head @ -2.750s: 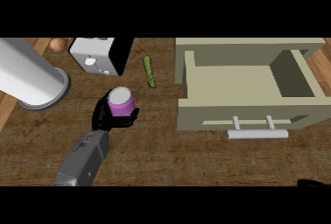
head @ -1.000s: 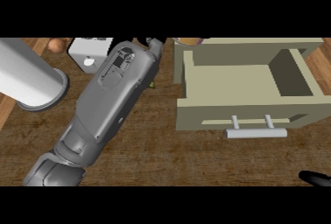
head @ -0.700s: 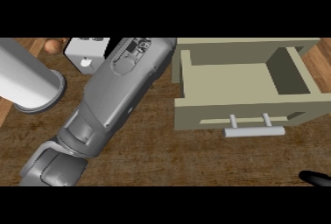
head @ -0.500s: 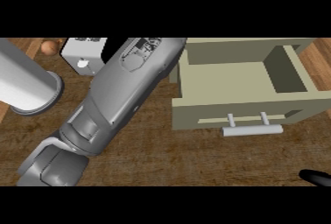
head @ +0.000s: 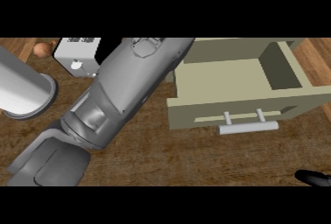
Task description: Pick up the can, place it into the drawer and close the drawer
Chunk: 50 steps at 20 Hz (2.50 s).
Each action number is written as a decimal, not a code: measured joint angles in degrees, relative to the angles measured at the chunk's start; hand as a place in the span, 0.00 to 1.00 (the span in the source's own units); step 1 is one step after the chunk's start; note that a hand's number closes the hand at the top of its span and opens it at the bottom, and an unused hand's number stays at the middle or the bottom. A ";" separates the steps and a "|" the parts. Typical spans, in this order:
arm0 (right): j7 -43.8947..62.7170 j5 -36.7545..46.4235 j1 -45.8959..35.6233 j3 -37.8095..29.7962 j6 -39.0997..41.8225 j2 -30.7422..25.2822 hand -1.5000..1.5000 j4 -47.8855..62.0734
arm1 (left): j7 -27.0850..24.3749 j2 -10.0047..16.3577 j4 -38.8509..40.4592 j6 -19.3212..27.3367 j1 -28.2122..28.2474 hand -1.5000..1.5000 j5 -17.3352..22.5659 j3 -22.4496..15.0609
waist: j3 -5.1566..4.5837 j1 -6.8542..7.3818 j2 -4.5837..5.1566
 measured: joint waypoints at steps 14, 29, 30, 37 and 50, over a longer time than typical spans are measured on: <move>-3.36 2.05 -3.19 -0.19 2.30 -3.84 0.00 3.11 | -4.69 0.00 6.71 6.90 -3.16 0.00 4.15 -2.45 | 0.06 -1.12 0.61; -11.06 25.65 -12.39 10.66 2.79 -11.68 0.00 13.07 | -7.72 -0.01 6.77 8.38 -4.15 0.00 11.05 -1.17 | -0.03 0.77 0.64; -11.43 27.91 -13.25 11.97 2.30 -11.78 0.00 14.50 | -7.87 0.00 6.78 8.40 -4.22 0.00 11.19 -1.36 | -0.02 1.03 0.62; -16.29 39.54 -18.61 17.72 -1.17 -12.54 0.00 27.57 | -8.96 0.07 8.04 8.14 -4.79 0.00 10.70 -1.88 | -0.04 2.90 0.29; -21.69 57.31 -30.92 23.60 -16.40 -6.21 0.00 58.83 | -7.70 2.91 5.89 4.94 -2.16 0.00 9.43 -0.67 | -0.11 5.86 -0.49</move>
